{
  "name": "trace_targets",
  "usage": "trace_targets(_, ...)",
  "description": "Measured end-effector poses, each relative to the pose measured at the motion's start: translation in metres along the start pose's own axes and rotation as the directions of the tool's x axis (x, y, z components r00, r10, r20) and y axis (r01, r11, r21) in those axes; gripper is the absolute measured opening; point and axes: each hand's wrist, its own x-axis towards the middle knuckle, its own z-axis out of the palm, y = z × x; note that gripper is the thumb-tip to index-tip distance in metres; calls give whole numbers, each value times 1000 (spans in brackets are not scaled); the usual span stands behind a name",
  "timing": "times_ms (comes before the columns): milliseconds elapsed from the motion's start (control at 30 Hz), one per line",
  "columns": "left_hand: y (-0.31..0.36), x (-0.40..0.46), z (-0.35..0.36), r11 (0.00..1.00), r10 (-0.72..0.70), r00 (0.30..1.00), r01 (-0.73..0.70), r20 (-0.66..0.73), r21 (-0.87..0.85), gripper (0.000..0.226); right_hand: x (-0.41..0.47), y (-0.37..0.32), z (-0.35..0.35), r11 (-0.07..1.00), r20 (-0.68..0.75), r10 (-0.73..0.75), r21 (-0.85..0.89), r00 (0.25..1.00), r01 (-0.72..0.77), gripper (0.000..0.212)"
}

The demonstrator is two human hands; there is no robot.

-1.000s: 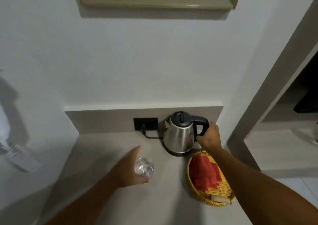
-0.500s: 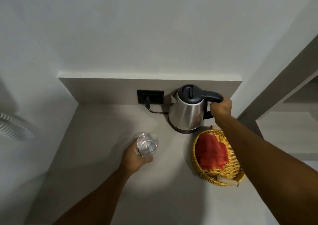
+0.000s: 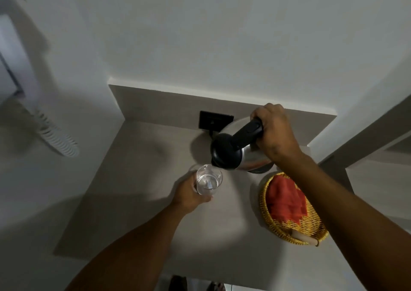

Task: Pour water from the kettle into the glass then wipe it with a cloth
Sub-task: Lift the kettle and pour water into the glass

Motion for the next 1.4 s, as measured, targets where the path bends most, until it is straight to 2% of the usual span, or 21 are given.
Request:
trace_targets(67, 0, 0, -1, 1000, 5, 1000, -5, 3, -18, 76, 0, -17, 1, 993, 36, -107, -51, 994, 109, 30)
trace_targets(167, -4, 0, -1, 999, 4, 1000, -4, 12, -39, 72, -2, -34, 4, 961, 74, -228, -141, 971, 237, 18)
trace_targets(367, -11, 4, -1, 999, -19, 999, 20, 27, -30, 68, -1, -51, 4, 893, 164, -321, -275, 933, 356, 18)
trace_targets(700, -8, 4, 1, 997, -13, 999, 16, 44, -81, 68, 4, -56, -11, 874, 205, -295, -336, 933, 350, 21)
trace_targets(1133, -10, 4, 0, 998, 2, 1000, 0, 30, -60, 76, 5, -59, -25, 877, 164, -292, -346, 942, 332, 18)
trace_targets(1400, -13, 5, 1, 997, -7, 999, 10, 45, -71, 74, 4, -59, -25, 889, 150, -288, -326, 946, 323, 15)
